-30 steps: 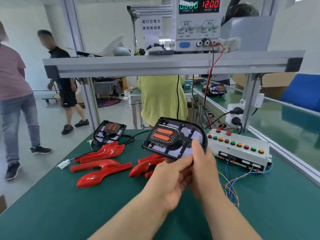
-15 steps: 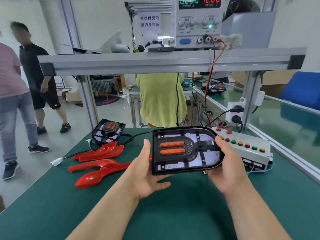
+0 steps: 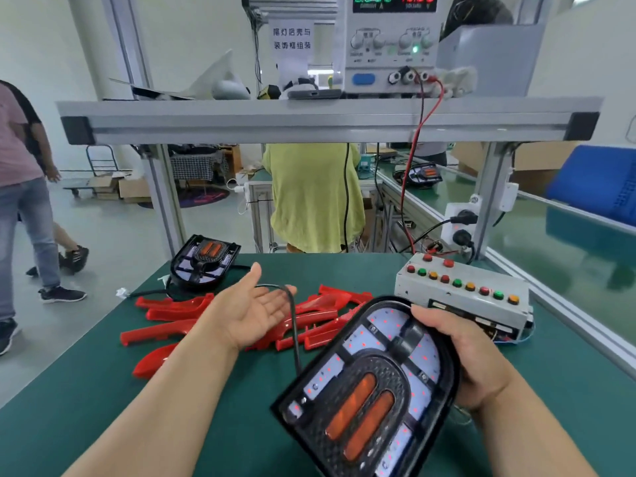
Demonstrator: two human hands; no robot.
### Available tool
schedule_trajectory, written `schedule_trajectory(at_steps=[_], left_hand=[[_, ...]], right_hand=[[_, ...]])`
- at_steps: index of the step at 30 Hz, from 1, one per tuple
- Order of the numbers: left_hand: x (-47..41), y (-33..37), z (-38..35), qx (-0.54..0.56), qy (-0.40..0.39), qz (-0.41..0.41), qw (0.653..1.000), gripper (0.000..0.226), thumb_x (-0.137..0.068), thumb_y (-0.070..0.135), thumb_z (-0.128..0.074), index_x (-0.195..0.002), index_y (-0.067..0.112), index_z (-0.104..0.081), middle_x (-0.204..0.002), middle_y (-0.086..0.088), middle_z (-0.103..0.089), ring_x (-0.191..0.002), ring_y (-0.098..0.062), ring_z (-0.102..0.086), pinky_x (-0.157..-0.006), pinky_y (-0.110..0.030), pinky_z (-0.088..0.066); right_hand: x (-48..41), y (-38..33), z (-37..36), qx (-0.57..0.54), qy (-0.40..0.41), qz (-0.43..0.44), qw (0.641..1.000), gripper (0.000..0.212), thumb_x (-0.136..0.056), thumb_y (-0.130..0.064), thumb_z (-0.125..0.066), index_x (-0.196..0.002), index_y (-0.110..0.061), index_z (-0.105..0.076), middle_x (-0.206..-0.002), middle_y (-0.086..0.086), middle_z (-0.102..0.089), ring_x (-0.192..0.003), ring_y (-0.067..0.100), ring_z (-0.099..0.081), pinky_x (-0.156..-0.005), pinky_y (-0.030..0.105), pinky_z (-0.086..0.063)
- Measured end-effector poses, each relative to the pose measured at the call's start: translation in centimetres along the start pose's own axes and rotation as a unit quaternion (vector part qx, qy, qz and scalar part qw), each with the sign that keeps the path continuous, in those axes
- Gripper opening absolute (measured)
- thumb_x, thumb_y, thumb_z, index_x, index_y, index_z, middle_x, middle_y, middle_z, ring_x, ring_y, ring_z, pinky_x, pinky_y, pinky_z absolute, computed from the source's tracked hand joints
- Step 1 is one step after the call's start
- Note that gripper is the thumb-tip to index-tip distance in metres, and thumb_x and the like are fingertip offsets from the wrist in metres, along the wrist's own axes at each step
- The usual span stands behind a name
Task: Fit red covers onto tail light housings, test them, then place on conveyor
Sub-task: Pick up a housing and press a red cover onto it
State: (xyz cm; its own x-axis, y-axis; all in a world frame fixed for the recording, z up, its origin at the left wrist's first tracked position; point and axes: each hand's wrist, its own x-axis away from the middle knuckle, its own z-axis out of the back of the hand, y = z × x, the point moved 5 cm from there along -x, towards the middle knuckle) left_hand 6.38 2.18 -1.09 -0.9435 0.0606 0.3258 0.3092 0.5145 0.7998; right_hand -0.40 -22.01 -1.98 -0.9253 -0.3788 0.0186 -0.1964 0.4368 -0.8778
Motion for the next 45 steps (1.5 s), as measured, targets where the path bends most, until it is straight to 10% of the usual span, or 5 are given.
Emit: schedule_trajectory(at_steps=[7,21,28,33,45], left_hand=[[0.4,0.8,0.8,-0.088,0.077,-0.074,0.990,0.029,-0.106,0.014,-0.040,-0.081,0.003,-0.050,-0.061,-0.004,-0.050,-0.032,-0.002,-0.038,-0.030,-0.014,-0.031],[4.0,1.1,-3.3,-0.553,-0.014,-0.273,0.787,0.028,-0.098,0.015,-0.040,-0.109,0.028,-0.063,-0.054,0.006,-0.060,-0.038,-0.004,-0.040,-0.045,-0.023,-0.038],[4.9,0.7,-3.3,-0.570,-0.160,-0.226,0.774,0.045,-0.103,0.016,-0.045,-0.120,0.054,-0.062,-0.068,0.010,-0.058,-0.057,-0.007,-0.044,-0.054,-0.017,-0.037],[5.5,1.2,-1.8,-0.528,-0.254,-0.153,0.796,0.041,-0.103,0.006,-0.047,-0.127,0.034,-0.066,-0.115,-0.029,-0.064,-0.095,-0.025,-0.052,-0.099,-0.053,-0.047],[1.5,0.3,5.0,-0.584,-0.171,0.029,0.793,0.033,-0.103,0.005,-0.043,-0.117,0.016,-0.071,-0.069,-0.003,-0.063,-0.050,-0.009,-0.045,-0.047,-0.020,-0.034]], right_hand=[[-0.2,-0.1,-0.8,-0.024,-0.048,0.011,0.998,0.067,-0.043,-0.038,-0.097,-0.099,-0.005,-0.079,-0.103,0.019,-0.075,-0.090,0.031,-0.074,-0.070,0.036,-0.060],[-0.7,-0.1,-0.1,-0.068,-0.035,0.037,0.996,0.063,-0.053,-0.034,-0.092,-0.104,-0.001,-0.077,-0.109,0.021,-0.073,-0.096,0.033,-0.073,-0.075,0.039,-0.059],[-0.7,-0.2,0.2,-0.088,-0.024,0.058,0.994,0.060,-0.052,-0.034,-0.092,-0.100,-0.002,-0.078,-0.103,0.020,-0.075,-0.092,0.032,-0.074,-0.073,0.040,-0.060],[-0.7,-0.6,0.3,-0.102,-0.026,0.085,0.991,0.057,-0.057,-0.034,-0.090,-0.103,-0.003,-0.077,-0.107,0.021,-0.073,-0.097,0.033,-0.072,-0.078,0.042,-0.060],[-1.7,-0.3,1.6,-0.127,0.090,0.107,0.982,0.034,-0.079,-0.028,-0.057,-0.090,-0.005,-0.080,-0.103,0.021,-0.074,-0.087,0.033,-0.074,-0.071,0.045,-0.061]])
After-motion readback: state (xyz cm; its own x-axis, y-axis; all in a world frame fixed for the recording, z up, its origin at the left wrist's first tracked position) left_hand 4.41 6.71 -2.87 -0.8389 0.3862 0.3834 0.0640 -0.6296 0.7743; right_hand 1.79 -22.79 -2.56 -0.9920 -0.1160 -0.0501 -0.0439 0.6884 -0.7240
